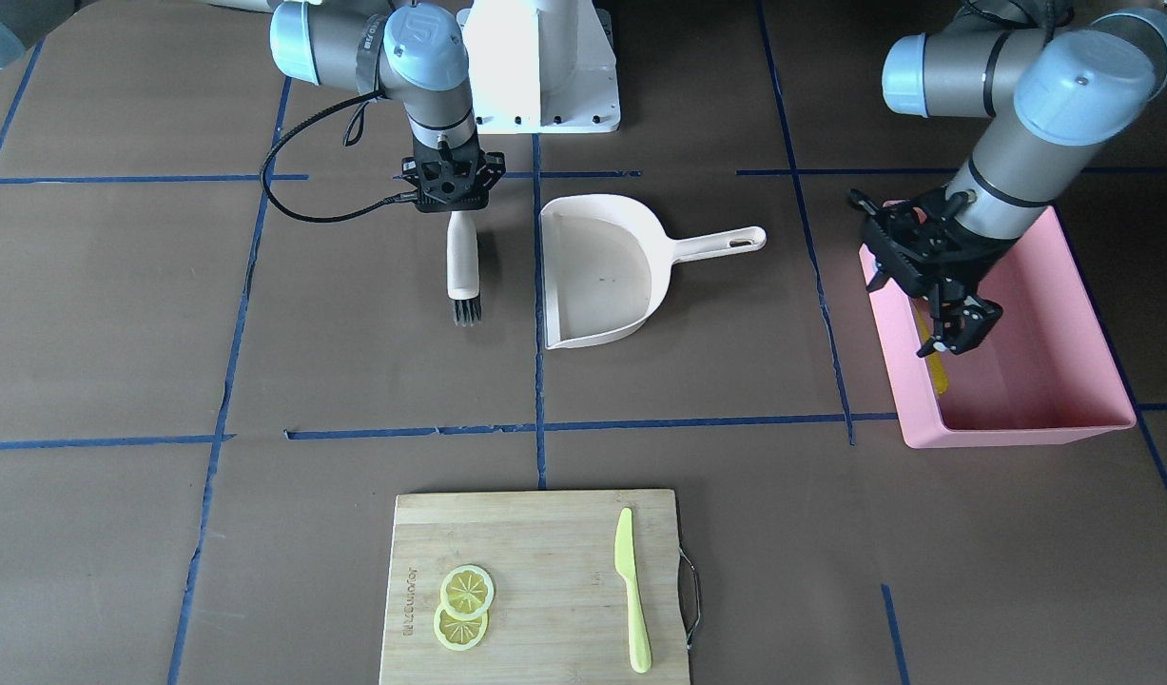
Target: Sweep and dump trash into bin
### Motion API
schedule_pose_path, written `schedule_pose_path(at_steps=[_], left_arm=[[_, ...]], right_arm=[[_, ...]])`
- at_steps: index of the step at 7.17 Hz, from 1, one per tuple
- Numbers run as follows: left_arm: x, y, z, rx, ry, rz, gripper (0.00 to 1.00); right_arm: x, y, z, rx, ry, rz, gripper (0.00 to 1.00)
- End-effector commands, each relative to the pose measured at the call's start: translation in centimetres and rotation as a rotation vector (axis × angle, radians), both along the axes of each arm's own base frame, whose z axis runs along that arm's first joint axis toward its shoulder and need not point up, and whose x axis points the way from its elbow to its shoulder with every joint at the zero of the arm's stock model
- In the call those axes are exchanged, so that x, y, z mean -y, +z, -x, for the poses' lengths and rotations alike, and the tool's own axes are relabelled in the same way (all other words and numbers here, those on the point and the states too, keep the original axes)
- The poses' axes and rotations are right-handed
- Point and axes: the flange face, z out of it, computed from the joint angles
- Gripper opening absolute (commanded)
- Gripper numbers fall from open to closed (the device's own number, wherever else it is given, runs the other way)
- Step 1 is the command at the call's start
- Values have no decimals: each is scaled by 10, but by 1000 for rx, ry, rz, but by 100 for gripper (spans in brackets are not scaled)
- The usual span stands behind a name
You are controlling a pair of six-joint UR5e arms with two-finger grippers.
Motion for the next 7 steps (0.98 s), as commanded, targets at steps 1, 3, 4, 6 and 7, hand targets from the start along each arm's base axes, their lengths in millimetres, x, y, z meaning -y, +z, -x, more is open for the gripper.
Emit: schedule_pose_path(at_steps=[1,3,4,6,7], left_arm=[[31,90,105,54,-176,173,100],[39,195,216,-47,-304,451,100],[27,238,252,-45,-366,533,100],[-4,275,303,-44,-482,688,100],[-10,277,310,-63,-493,767,100]], right_arm=[[0,1,0,-2,4,-4,0],[0,1,-1,-3,4,-6,0],[0,2,-1,-4,4,-6,0],[0,3,-1,-6,5,-7,0],[0,3,-1,-4,5,-7,0]])
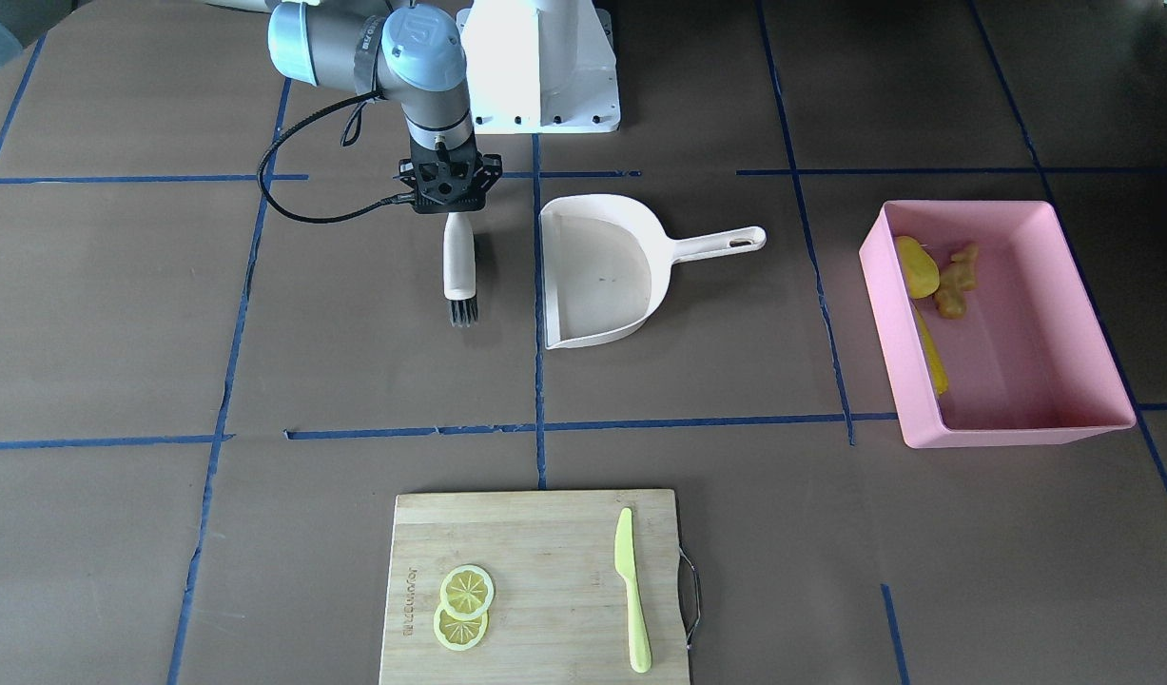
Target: Sweep and dump trash into bin
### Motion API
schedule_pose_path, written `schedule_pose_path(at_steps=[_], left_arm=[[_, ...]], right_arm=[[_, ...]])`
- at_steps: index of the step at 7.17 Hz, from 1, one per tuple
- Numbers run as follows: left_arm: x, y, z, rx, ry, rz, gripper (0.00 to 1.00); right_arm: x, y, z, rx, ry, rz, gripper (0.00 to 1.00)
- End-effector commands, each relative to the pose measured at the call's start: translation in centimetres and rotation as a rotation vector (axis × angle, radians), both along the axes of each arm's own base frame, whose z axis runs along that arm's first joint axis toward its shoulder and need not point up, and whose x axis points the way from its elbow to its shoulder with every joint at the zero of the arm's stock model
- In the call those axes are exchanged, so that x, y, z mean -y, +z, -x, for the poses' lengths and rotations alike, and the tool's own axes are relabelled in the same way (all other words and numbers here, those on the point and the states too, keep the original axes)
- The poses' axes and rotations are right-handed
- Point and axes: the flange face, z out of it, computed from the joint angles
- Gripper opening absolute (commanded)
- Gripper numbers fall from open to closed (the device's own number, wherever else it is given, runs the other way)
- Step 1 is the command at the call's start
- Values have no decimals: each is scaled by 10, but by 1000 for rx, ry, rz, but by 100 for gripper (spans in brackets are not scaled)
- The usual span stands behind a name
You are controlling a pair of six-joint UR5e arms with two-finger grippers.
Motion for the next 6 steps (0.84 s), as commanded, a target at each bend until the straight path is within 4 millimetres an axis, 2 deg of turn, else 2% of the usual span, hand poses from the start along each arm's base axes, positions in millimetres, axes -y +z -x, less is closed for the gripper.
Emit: schedule_pose_path(at_steps=[1,2,3,5,6], left_arm=[[-14,10,22,-42,-59,124,100],[-15,6,33,-40,-88,148,100],[-17,-6,40,-41,-103,134,100],[-41,1,42,-35,-138,192,100],[-68,-2,41,-33,-171,213,100]], right_arm=[[0,1,0,-1,0,0,0],[0,1,0,-2,3,-3,0],[1,1,0,-2,3,-5,0],[0,1,0,-3,3,-4,0],[0,2,0,-4,2,-4,0]])
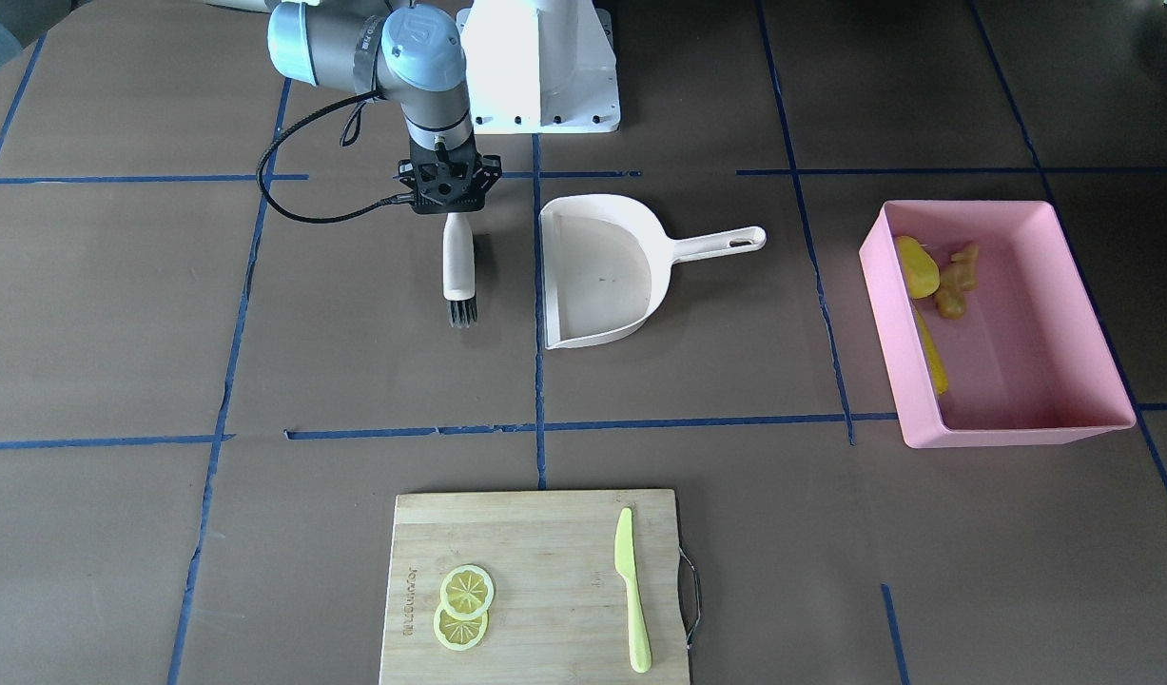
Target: Sweep and dump trash into bin
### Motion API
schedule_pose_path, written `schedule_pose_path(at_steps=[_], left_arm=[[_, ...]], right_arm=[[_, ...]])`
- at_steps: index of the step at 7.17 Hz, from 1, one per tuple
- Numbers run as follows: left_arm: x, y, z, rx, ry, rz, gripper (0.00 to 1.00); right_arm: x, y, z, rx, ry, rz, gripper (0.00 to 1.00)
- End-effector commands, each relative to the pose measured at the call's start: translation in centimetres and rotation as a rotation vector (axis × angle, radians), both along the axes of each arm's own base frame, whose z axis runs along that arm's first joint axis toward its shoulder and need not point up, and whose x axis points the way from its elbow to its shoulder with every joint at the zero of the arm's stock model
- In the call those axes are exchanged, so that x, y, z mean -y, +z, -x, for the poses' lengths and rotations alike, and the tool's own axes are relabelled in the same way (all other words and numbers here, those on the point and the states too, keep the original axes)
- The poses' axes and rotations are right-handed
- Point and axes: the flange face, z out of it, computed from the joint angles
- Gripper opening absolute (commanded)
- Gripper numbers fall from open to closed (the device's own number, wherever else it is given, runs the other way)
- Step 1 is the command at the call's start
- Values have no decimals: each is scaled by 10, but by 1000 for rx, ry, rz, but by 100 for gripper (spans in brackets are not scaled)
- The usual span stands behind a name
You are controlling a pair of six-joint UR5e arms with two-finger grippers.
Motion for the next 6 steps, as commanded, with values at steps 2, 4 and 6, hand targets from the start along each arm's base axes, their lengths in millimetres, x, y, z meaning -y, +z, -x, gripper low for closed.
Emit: schedule_pose_path(at_steps=[2,4,6], left_arm=[[-54,1,0,38,-35,31,100],[-70,-5,-1,30,-29,12,100],[-97,5,-4,28,-23,42,100]], right_arm=[[0,0,0,0,0,0,0],[-1,2,-1,-2,-1,0,0],[-1,-2,-1,5,0,-2,0]])
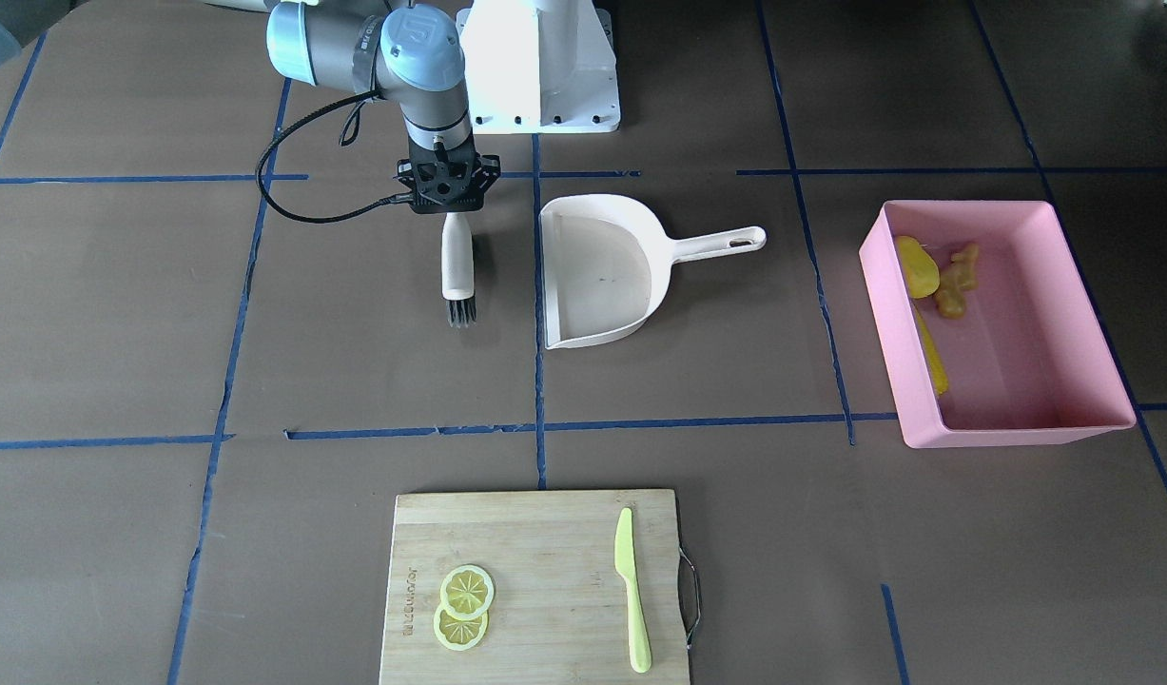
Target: Sweep and dump trash into bin
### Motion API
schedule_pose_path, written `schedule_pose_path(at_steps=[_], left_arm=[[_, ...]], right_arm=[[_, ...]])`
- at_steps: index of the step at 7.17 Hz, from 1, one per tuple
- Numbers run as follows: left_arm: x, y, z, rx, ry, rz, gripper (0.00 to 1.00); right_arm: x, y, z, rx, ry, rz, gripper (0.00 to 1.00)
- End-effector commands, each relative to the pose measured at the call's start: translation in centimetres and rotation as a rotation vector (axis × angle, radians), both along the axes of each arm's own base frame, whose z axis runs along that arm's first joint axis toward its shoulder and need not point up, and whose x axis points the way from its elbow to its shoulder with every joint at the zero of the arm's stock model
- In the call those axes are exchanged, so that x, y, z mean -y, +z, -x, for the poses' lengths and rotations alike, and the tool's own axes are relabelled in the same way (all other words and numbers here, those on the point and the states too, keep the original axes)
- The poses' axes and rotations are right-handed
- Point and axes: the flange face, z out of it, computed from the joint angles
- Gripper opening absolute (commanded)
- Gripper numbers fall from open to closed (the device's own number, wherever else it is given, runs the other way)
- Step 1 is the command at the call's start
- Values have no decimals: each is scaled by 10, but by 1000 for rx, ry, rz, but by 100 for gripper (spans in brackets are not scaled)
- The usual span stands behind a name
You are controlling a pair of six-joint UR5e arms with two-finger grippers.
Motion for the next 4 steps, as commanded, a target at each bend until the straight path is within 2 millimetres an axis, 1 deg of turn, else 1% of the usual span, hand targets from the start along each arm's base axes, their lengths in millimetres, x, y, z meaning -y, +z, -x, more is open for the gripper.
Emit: schedule_pose_path(at_steps=[1,2,3,4], left_arm=[[-17,11,-1,3,4,31,100],[-17,7,-2,-3,3,22,100],[-17,6,-2,-5,3,25,100],[-17,5,-2,-4,3,22,100]], right_arm=[[7,-5,-6,11,9,-8,0],[22,-14,-23,37,29,-10,0],[31,-16,-45,50,40,2,0],[50,-10,-70,66,29,27,0]])
